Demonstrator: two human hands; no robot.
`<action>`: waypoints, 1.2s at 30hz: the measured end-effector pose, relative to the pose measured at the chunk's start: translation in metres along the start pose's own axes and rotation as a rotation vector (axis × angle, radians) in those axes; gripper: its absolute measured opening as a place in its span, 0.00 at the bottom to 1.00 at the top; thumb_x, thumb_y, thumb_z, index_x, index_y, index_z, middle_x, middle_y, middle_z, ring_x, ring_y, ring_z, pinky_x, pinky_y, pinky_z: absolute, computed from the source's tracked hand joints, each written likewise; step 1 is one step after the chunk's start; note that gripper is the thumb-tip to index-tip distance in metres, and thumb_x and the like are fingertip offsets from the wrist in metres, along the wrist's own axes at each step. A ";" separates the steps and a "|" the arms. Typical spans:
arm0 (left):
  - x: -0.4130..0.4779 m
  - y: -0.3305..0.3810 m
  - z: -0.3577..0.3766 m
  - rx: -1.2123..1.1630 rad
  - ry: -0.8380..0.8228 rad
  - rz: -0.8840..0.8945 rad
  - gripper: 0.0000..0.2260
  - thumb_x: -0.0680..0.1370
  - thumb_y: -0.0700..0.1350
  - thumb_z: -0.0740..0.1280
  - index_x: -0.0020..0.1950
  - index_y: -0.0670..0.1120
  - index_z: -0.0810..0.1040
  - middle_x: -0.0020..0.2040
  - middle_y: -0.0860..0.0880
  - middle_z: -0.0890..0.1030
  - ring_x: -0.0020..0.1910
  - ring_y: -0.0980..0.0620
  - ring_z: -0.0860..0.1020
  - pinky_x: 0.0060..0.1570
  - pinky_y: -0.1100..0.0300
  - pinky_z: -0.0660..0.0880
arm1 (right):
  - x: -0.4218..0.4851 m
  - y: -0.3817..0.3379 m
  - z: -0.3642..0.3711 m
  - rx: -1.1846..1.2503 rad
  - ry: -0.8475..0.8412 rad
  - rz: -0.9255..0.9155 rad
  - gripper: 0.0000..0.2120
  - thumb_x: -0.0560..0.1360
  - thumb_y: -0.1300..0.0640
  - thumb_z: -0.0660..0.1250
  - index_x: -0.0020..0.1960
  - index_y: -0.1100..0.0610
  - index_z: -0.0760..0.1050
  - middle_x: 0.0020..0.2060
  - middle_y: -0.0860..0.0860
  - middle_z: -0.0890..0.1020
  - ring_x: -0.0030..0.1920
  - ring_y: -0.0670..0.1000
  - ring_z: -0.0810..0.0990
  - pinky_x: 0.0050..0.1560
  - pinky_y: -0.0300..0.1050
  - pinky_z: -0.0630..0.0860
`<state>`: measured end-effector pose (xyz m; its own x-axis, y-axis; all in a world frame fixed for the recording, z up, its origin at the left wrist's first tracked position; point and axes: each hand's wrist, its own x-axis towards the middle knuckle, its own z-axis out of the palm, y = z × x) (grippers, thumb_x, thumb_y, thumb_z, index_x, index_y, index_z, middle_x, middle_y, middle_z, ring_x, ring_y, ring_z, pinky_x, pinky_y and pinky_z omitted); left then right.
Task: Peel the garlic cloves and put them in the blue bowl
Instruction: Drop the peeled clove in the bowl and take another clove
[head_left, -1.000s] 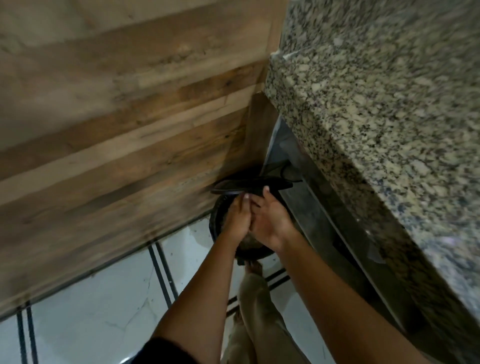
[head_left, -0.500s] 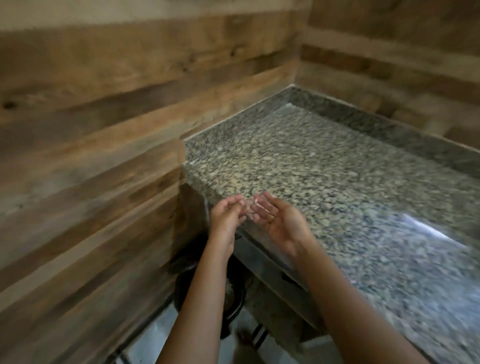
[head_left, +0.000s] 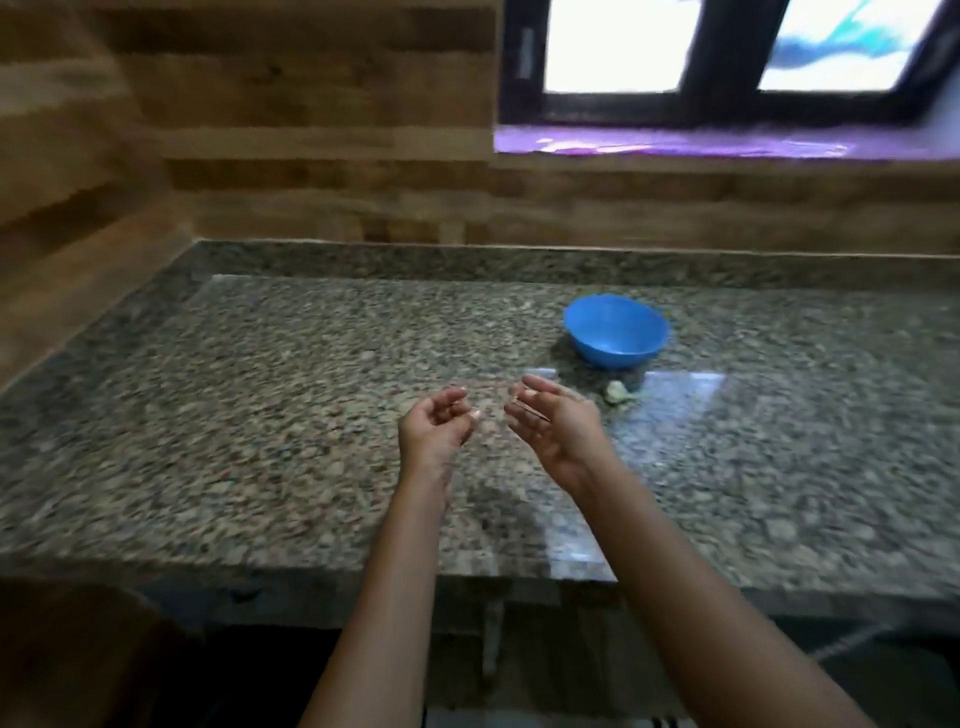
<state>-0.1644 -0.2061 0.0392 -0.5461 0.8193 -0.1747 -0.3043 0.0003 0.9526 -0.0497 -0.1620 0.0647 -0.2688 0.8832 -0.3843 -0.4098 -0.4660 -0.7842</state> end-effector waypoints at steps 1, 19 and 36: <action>-0.001 -0.006 0.021 0.015 -0.035 -0.008 0.13 0.73 0.26 0.65 0.43 0.45 0.75 0.35 0.49 0.75 0.31 0.59 0.75 0.31 0.71 0.72 | 0.004 -0.011 -0.017 0.007 0.029 -0.012 0.10 0.78 0.69 0.58 0.58 0.62 0.72 0.42 0.54 0.80 0.41 0.53 0.78 0.46 0.45 0.76; 0.015 -0.085 0.257 0.178 -0.037 -0.152 0.06 0.78 0.35 0.63 0.47 0.44 0.78 0.39 0.48 0.78 0.32 0.56 0.72 0.28 0.67 0.68 | 0.115 -0.131 -0.239 -0.354 0.326 -0.043 0.07 0.76 0.68 0.63 0.53 0.67 0.75 0.42 0.57 0.79 0.34 0.49 0.77 0.31 0.38 0.76; 0.071 -0.126 0.285 0.296 -0.088 -0.187 0.09 0.78 0.35 0.61 0.47 0.46 0.77 0.38 0.48 0.77 0.31 0.55 0.70 0.29 0.65 0.67 | 0.183 -0.115 -0.240 -1.350 0.136 -0.303 0.08 0.73 0.68 0.65 0.48 0.63 0.82 0.48 0.57 0.82 0.50 0.54 0.79 0.55 0.45 0.74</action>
<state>0.0577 0.0152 -0.0222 -0.4288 0.8358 -0.3429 -0.1459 0.3106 0.9393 0.1572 0.0662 -0.0330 -0.2039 0.9739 -0.0995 0.7345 0.0850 -0.6732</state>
